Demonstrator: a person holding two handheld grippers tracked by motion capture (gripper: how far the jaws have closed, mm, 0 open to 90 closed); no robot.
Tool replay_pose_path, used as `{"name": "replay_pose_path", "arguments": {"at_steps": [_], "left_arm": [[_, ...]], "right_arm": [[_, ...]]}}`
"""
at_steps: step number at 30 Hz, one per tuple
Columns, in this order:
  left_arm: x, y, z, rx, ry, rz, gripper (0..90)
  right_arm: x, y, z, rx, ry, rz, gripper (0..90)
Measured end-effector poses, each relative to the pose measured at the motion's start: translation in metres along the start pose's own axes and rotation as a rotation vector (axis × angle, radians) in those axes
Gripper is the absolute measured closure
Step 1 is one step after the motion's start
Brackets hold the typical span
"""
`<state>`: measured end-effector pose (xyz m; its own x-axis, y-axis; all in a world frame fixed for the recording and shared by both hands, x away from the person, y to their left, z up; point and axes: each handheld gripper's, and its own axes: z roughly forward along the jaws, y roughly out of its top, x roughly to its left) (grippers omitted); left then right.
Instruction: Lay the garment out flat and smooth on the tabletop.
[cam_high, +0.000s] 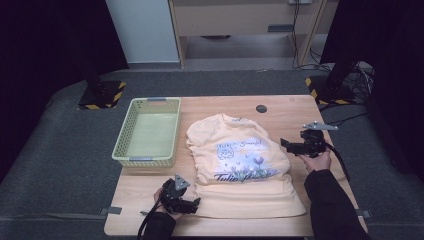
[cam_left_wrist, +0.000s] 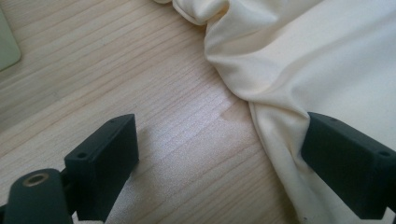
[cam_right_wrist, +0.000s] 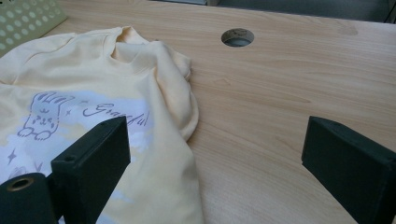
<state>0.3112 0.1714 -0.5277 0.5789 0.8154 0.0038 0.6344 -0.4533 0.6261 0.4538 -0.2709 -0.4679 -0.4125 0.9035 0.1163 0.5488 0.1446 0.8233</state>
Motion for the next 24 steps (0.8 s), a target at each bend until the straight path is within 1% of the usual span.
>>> {"name": "replay_pose_path", "arguments": {"at_steps": [2,4,5,6,12,17,20,21,24], "left_arm": [[0.0,0.0,0.0,-0.003,0.001,-0.001,10.2],[0.0,-0.001,0.0,-0.005,0.0,-0.002,10.0],[0.0,-0.001,0.0,-0.005,-0.001,-0.002,9.7],[0.0,-0.001,0.0,-0.005,-0.003,-0.003,9.7],[-0.001,0.0,0.001,-0.001,-0.006,0.0,8.0],[-0.001,0.0,0.001,0.0,-0.009,0.003,6.9],[-0.001,0.0,0.001,0.001,-0.011,0.006,6.8],[-0.001,0.0,0.002,0.0,-0.011,0.006,6.7],[-0.001,0.0,0.002,0.0,-0.013,0.009,6.3]], "right_arm": [[-0.001,0.003,0.008,0.003,0.006,0.006,8.1],[-0.002,0.006,0.016,0.011,-0.001,0.009,8.3],[-0.003,0.008,0.024,0.018,-0.003,0.006,8.6],[-0.003,0.008,0.024,0.018,-0.003,0.006,8.6],[-0.002,0.013,0.048,0.041,0.001,0.006,10.2],[-0.001,0.012,0.07,0.07,-0.008,0.0,12.4],[0.0,0.011,0.083,0.087,-0.022,0.0,14.7],[0.001,0.011,0.087,0.097,-0.019,0.004,15.4],[0.002,0.01,0.094,0.096,-0.002,0.016,20.8]]}}
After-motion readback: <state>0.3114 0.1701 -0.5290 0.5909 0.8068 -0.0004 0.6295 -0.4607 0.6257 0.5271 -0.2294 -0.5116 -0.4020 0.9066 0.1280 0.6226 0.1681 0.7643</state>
